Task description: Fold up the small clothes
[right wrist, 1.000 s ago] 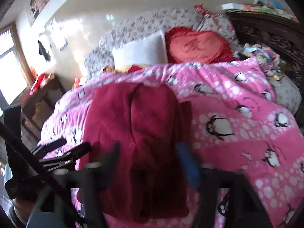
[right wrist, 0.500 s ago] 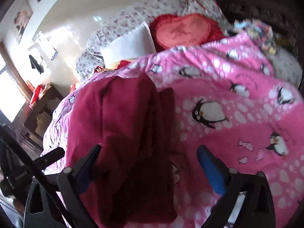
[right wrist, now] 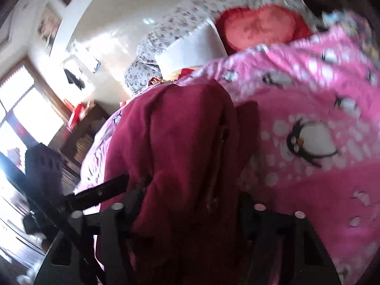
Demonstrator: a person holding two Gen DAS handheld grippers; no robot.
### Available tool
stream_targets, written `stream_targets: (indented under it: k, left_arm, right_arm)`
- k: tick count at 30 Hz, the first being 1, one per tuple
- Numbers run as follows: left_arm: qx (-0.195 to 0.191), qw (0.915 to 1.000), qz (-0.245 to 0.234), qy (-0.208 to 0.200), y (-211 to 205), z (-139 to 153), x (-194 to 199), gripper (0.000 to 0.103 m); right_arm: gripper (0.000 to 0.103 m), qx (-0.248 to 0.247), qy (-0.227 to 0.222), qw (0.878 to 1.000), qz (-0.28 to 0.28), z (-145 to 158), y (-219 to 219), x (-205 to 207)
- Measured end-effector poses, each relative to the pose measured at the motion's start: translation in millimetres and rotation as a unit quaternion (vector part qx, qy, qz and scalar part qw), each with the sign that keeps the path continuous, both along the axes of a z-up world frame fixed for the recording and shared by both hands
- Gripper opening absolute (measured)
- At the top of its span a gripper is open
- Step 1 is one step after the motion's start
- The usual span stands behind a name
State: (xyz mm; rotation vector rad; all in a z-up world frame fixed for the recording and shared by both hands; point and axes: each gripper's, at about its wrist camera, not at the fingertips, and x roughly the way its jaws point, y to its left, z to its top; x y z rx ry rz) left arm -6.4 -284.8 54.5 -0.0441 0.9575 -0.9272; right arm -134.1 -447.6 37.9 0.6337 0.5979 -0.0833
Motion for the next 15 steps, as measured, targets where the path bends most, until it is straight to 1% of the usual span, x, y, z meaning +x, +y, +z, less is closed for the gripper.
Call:
stream_targets:
  k: [1, 2, 3, 5, 8, 12, 15]
  left_arm:
    - [0.000, 1.0000, -0.003, -0.004, 2.2, 3.9, -3.0, 0.059]
    - [-0.002, 0.9999, -0.007, -0.007, 6.1, 9.8, -6.7, 0.055]
    - [-0.004, 0.9999, -0.010, -0.006, 10.3, 15.2, -8.5, 0.053]
    - [-0.009, 0.9999, -0.010, -0.003, 26.1, 29.5, -16.0, 0.053]
    - [-0.007, 0.9998, -0.014, -0.013, 55.4, 50.2, -29.7, 0.053]
    - [0.018, 0.9992, -0.019, -0.030, 97.8, 71.5, -51.3, 0.053]
    - [0.043, 0.9985, -0.019, -0.030, 128.4, 73.1, -66.9, 0.053]
  right_arm:
    - [0.059, -0.009, 0.000, 1.000, -0.001, 6.9, 5.4, -2.5]
    - [0.057, -0.015, -0.002, 1.000, -0.003, 11.9, 8.1, -4.4]
    - [0.056, -0.023, -0.008, 1.000, -0.005, 20.0, 13.7, -8.0]
    - [0.056, -0.032, -0.018, 0.999, 0.001, 36.4, 27.3, -16.5]
    - [0.056, -0.033, -0.023, 0.999, 0.013, 55.8, 53.7, -28.9]
    - [0.056, -0.032, -0.029, 0.998, 0.039, 73.5, 99.1, -45.0]
    - [0.056, -0.023, -0.025, 0.998, 0.052, 71.8, 132.9, -57.0]
